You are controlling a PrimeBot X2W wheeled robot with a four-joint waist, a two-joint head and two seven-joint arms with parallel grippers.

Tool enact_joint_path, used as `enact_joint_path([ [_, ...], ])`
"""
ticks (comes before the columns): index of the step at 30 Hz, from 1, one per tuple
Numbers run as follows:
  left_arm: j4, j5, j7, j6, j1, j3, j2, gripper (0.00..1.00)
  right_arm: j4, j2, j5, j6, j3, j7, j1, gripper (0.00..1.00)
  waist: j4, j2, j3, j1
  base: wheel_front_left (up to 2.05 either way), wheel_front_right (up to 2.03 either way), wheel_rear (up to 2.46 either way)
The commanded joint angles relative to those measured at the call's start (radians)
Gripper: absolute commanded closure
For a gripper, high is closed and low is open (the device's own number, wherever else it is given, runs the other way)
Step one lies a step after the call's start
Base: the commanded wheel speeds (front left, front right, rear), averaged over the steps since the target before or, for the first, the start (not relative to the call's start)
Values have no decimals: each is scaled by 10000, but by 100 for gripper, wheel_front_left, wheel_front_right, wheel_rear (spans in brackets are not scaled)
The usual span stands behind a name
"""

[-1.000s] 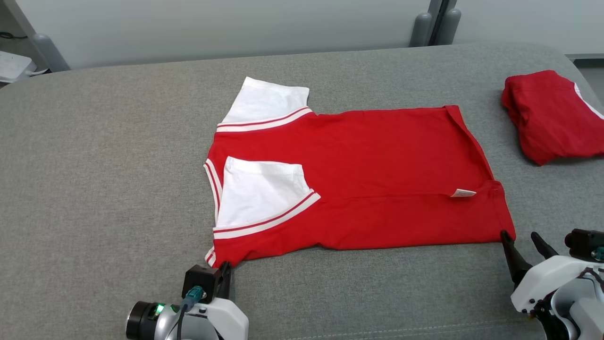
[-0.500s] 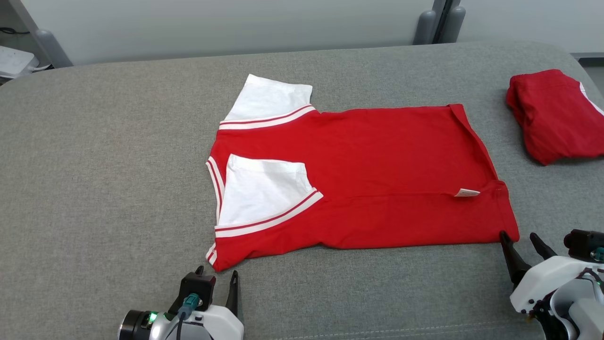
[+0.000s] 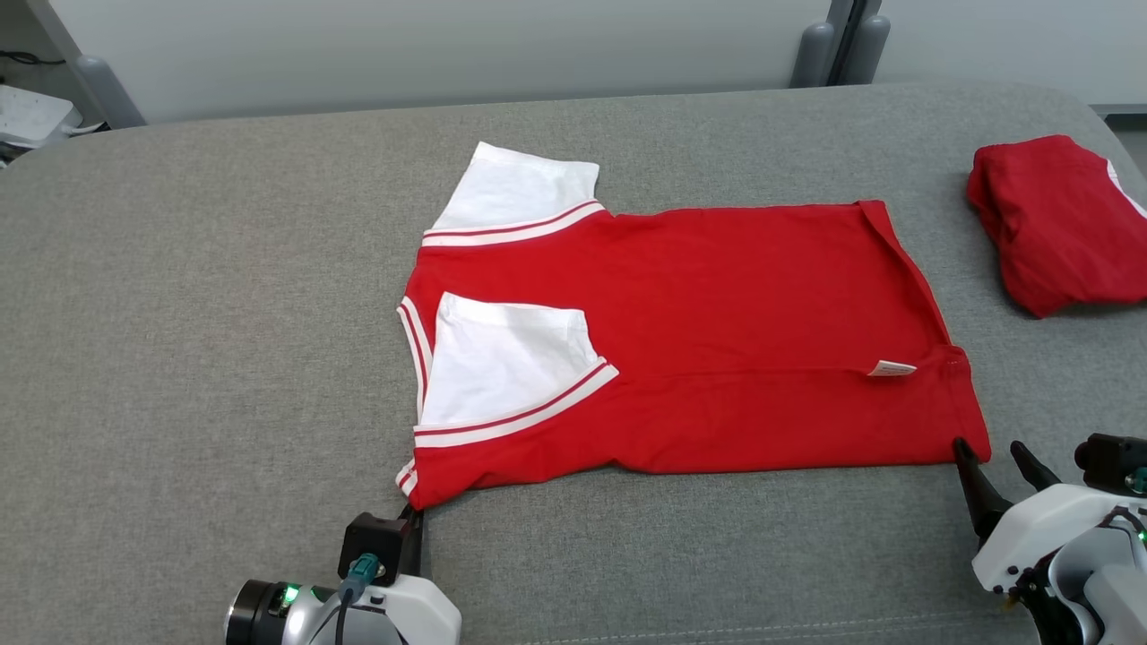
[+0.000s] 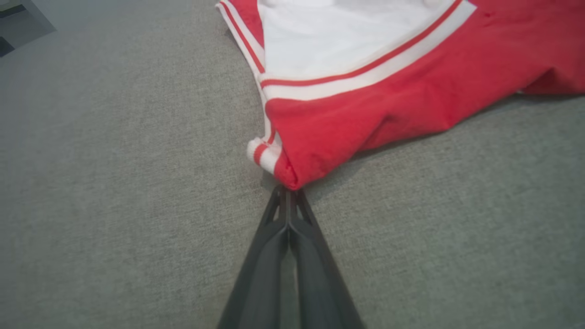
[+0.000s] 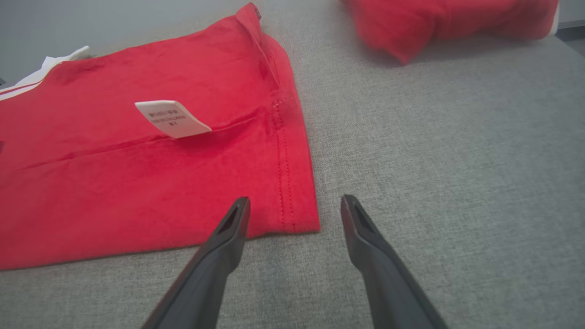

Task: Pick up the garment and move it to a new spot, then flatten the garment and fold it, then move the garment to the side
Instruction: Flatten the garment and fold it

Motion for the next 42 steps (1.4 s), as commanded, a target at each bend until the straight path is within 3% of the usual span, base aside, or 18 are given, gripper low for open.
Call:
enact_joint_path([
  [1, -186, -5, -137, 87, -337, 294, 118, 54, -97, -222, 90, 12, 173, -147, 7, 0, 9, 0, -23, 0, 0, 0, 0],
  [2, -219, 4, -139, 131, -306, 284, 119, 0, -90, -222, 100, 12, 184, -147, 2, 0, 14, 0, -34, 0, 0, 0, 0],
  [13, -439, 247, 50, 302, -514, -4, 139, 0, -86, -192, 158, 12, 317, -147, -50, 0, -58, 0, -20, 0, 0, 0, 0],
  [14, -368, 252, 72, 287, -563, -26, 135, 15, -87, -189, 163, 12, 343, -147, -62, 0, -93, 0, -13, 0, 0, 0, 0],
  [16, -232, 264, 31, 270, -669, -46, 113, 54, -86, -214, 183, 12, 395, -147, -88, 0, -158, 0, 1, 0, 0, 0, 0],
  [17, -142, 267, 17, 245, -720, -66, 96, 100, -87, -236, 199, 12, 412, -147, -95, 0, -176, 0, 4, 0, 0, 0, 0],
  [26, 619, 119, -171, -48, -915, -137, 25, 100, -9, -256, 464, 12, 503, -137, -59, 0, -143, 0, -63, 0, 0, 0, 0],
  [42, -81, 123, 46, 71, -873, -224, 482, 100, 1286, 384, 1476, 12, 860, 266, -757, 0, 354, 0, 218, 0, 0, 0, 0],
])
